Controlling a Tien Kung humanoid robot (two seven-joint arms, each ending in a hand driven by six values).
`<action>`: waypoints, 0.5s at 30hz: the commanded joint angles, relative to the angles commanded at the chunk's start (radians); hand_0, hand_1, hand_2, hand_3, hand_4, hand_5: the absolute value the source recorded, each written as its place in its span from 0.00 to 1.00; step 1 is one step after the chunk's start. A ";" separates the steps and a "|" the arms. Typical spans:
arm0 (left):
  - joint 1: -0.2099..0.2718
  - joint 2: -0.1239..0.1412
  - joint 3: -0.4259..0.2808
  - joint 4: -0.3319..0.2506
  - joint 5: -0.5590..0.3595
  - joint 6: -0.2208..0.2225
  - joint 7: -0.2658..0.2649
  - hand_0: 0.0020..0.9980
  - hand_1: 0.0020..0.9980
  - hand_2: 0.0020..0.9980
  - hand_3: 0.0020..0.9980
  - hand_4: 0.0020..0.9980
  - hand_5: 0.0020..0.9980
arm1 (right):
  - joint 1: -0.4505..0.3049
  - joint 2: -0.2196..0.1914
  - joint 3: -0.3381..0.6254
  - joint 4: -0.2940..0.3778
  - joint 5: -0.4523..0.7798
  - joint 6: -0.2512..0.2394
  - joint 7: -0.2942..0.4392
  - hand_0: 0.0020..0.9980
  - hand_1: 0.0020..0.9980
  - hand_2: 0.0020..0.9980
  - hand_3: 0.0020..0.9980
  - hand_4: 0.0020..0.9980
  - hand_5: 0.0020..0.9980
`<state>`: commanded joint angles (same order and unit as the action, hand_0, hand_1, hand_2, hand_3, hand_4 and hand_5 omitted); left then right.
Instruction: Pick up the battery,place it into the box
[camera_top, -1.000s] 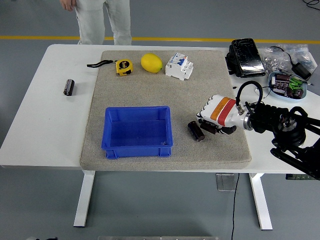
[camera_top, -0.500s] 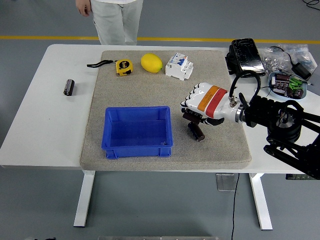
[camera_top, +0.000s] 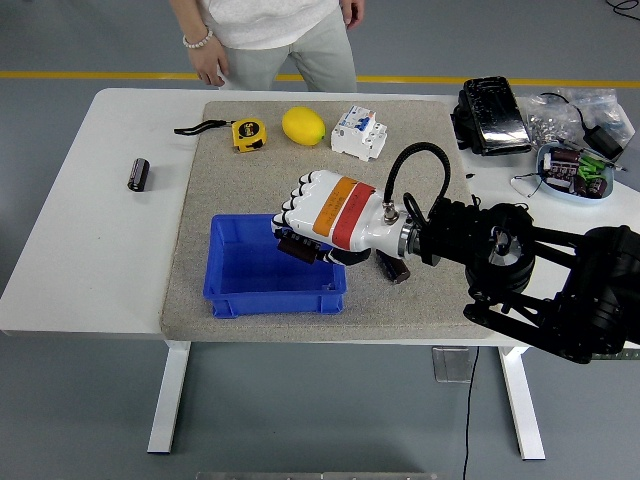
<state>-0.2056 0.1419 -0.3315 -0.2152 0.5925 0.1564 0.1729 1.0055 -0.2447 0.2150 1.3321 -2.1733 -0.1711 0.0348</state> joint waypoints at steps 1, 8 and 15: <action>0.000 0.000 -0.001 0.000 0.001 0.000 0.000 0.74 0.74 0.80 0.67 0.66 0.55 | 0.005 0.011 -0.008 -0.010 0.000 -0.001 -0.001 0.62 0.61 0.69 0.73 0.88 0.21; -0.001 0.001 0.001 -0.001 0.000 0.000 -0.001 0.74 0.74 0.80 0.67 0.66 0.55 | 0.022 0.056 -0.027 -0.065 0.004 0.004 -0.020 0.68 0.71 0.88 0.94 0.95 0.23; -0.002 0.002 -0.003 -0.001 0.006 0.000 0.001 0.74 0.74 0.79 0.67 0.66 0.55 | 0.024 0.034 0.017 -0.066 0.004 0.029 -0.027 0.68 0.71 0.85 0.93 0.96 0.25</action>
<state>-0.2073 0.1440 -0.3343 -0.2160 0.5983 0.1563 0.1735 1.0297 -0.2104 0.2322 1.2663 -2.1694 -0.1417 0.0081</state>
